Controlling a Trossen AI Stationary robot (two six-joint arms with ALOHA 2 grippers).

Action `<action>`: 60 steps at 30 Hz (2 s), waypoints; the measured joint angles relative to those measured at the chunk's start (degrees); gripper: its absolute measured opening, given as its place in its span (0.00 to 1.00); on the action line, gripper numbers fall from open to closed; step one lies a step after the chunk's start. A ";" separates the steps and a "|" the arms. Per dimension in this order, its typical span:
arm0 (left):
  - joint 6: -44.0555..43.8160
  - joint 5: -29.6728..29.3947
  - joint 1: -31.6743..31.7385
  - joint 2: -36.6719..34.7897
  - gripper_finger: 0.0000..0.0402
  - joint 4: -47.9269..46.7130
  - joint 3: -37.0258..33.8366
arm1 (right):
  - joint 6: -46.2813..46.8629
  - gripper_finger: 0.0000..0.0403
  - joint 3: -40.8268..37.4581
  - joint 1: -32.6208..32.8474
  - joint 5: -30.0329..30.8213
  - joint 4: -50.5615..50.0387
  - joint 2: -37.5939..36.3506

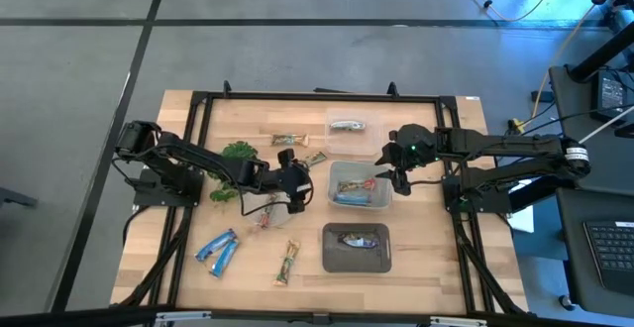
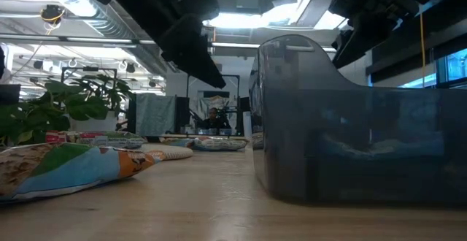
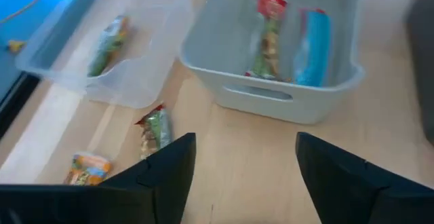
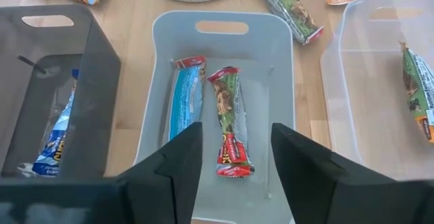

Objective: Pick and place Granola Bars by type
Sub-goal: Put the red granola bar into the gray bin

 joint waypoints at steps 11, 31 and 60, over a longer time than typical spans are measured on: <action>-3.22 7.01 13.10 0.27 0.56 -4.17 0.00 | -0.01 0.44 0.00 -0.02 0.00 -0.02 0.00; 0.73 14.83 19.04 11.53 0.55 1.20 0.00 | 1.24 0.44 0.00 -0.02 0.55 -0.04 0.03; 1.54 19.06 19.51 13.58 0.19 -0.74 0.00 | 1.29 0.44 0.00 -0.02 0.99 -0.67 0.02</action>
